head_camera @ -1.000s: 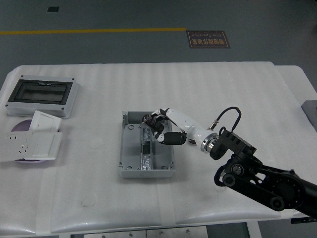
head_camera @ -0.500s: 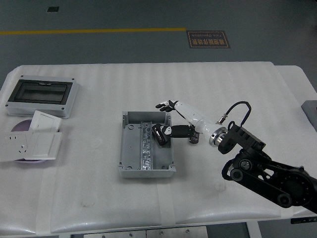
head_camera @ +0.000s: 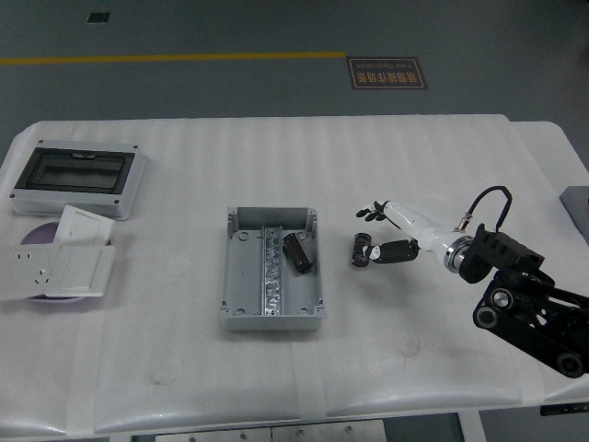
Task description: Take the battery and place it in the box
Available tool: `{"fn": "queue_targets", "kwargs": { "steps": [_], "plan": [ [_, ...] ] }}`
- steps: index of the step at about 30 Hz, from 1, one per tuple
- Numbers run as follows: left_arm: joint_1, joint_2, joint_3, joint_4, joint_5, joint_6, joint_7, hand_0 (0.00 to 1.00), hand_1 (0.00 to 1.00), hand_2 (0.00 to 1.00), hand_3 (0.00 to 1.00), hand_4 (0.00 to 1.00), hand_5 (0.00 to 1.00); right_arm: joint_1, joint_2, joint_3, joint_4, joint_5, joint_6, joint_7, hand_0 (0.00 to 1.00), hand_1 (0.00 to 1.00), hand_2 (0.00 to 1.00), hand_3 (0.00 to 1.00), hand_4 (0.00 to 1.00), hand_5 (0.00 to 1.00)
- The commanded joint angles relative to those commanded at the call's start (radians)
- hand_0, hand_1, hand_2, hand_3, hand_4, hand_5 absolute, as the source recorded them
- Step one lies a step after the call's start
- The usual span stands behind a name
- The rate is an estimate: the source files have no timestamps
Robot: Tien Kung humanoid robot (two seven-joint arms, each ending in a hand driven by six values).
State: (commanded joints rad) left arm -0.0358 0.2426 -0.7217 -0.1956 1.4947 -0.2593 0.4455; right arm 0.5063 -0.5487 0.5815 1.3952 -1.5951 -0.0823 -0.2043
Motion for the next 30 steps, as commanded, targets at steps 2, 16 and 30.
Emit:
{"fn": "queue_targets", "kwargs": {
  "steps": [2,16,30],
  "plan": [
    [0.000,0.000,0.000,0.000,0.001,-0.001,0.001,0.653,0.665,0.585,0.629,0.633,0.012,0.005,0.000,-0.001,-0.005,-0.005,0.013,0.003,0.894,0.810,0.778,0.826,0.764,0.402],
    [-0.003,0.000,0.010,-0.001,-0.007,0.001,-0.002,0.653,0.665,0.582,0.627,0.628,0.007,0.022,0.009,-0.036,-0.044,-0.037,0.048,-0.011,0.919,0.833,0.793,0.852,0.800,0.401],
    [-0.005,0.001,0.019,0.000,-0.016,0.006,-0.007,0.652,0.665,0.580,0.626,0.625,0.005,0.023,0.015,-0.059,-0.052,-0.044,0.028,-0.022,0.920,0.831,0.793,0.853,0.815,0.412]
  ]
}}
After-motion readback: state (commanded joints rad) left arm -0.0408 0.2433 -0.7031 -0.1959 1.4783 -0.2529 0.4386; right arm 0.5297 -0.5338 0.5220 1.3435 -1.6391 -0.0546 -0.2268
